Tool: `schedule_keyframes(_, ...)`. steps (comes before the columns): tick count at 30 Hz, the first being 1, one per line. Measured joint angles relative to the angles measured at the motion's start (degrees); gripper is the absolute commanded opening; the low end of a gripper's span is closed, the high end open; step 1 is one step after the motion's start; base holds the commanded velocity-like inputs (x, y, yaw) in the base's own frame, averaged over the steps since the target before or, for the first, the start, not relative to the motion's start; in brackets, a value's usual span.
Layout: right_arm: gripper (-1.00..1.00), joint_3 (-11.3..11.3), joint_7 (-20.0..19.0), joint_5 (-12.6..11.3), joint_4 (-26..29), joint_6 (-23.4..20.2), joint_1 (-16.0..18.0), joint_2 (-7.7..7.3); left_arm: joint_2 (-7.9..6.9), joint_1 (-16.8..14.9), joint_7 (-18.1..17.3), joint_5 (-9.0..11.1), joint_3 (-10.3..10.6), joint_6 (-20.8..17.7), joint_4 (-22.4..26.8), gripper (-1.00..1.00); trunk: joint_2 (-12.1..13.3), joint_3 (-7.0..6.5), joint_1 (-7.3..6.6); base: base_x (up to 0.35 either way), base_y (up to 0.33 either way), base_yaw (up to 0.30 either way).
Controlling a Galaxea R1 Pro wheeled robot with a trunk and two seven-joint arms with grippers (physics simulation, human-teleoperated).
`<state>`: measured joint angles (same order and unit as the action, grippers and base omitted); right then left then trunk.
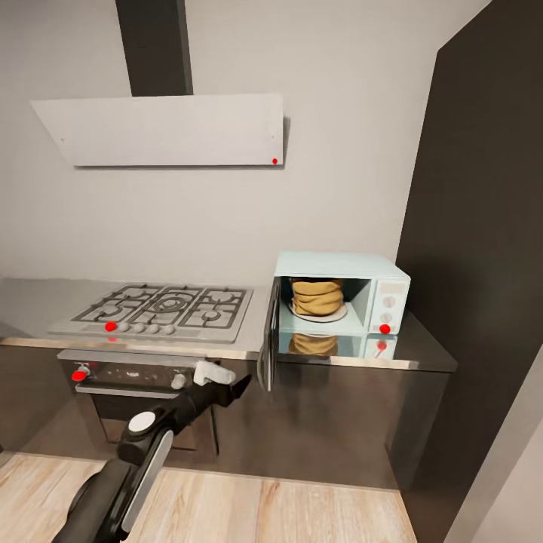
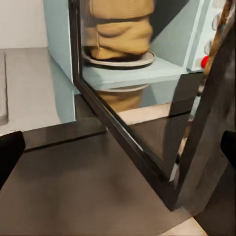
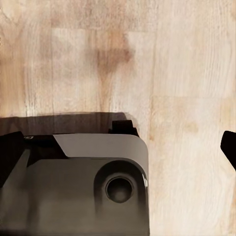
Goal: In the kitchen, take the popcorn bag from the countertop, put it into the microwave, and heat it until the popcorn is cooked so the cooked popcorn ends up inside the bag.
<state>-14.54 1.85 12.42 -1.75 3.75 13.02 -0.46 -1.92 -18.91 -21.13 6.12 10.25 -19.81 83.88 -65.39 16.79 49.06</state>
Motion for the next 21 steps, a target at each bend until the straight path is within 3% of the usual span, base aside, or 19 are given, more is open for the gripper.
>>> schedule_keyframes(2, 1.00, 0.00, -0.01, 0.00, 0.00, -0.06, 0.00, -0.01, 0.04, -0.01, -0.35, -0.03, 1.03, 0.91, -0.23, 1.00, 0.00, 0.00, 0.00, 0.000, 0.000, 0.000)
schedule_keyframes(6, 1.00, -0.03, 0.06, -0.03, -0.04, -0.22, 0.00, 0.43, -0.11, 0.11, 0.54, 0.54, -0.26, 0.88, -0.88, 1.00, 0.00, 0.00, 0.00, 0.000, 0.000, 0.000)
schedule_keyframes(11, 1.00, 0.00, -0.44, 0.01, -0.01, -0.14, -0.01, -0.18, -0.23, 0.39, -0.39, 0.47, -1.86, 0.64, -0.38, 1.00, 0.00, 0.00, 0.00, 0.009, 0.000, 0.000)
schedule_keyframes(21, 1.00, 0.00, -0.49, 0.01, 0.00, -0.14, -0.01, -0.21, 0.08, 0.35, -0.51, 1.10, -5.08, 0.65, -0.44, 1.00, -0.01, 0.00, -0.03, 0.284, 0.000, 0.000)
